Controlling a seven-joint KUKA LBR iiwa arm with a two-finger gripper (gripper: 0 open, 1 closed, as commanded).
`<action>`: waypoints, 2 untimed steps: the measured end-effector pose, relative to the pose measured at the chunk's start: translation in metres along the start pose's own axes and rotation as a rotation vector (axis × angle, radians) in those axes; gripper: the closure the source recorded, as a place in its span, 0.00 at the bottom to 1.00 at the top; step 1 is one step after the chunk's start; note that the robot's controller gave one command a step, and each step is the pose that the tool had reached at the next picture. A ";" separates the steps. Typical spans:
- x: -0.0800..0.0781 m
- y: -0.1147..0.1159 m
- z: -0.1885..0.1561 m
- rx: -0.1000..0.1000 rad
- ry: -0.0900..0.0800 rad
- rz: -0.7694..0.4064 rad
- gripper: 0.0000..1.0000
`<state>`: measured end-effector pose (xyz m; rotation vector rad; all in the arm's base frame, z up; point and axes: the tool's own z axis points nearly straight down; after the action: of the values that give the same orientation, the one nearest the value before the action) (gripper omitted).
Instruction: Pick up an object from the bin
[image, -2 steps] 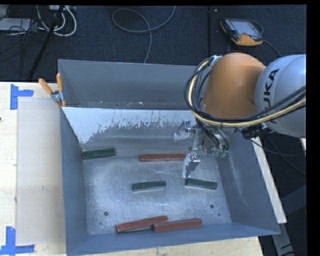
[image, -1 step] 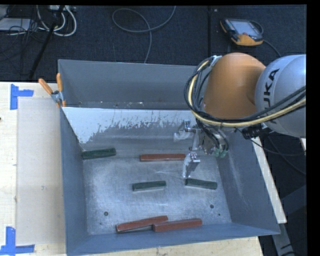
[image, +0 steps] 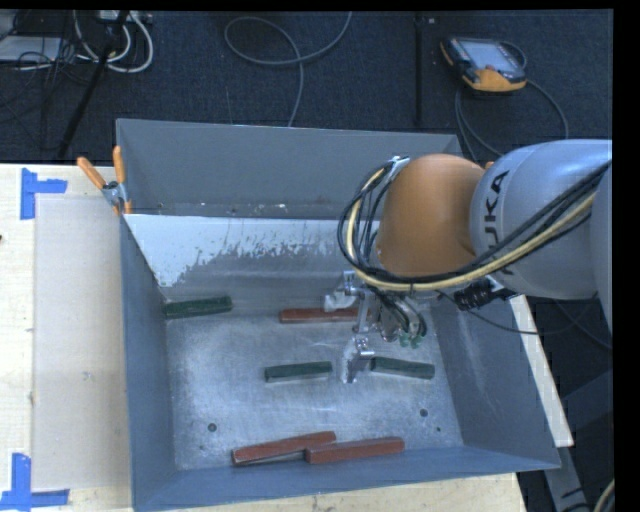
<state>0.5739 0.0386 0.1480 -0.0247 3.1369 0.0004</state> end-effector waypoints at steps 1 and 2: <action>0.015 0.021 0.019 0.000 0.011 -0.024 0.00; 0.012 0.034 0.011 0.000 0.004 -0.034 0.00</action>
Offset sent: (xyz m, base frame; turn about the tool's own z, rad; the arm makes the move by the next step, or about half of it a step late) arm -0.0127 0.0340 -0.0112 -0.0321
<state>0.5618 0.0724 0.1367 -0.0786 3.1396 0.0005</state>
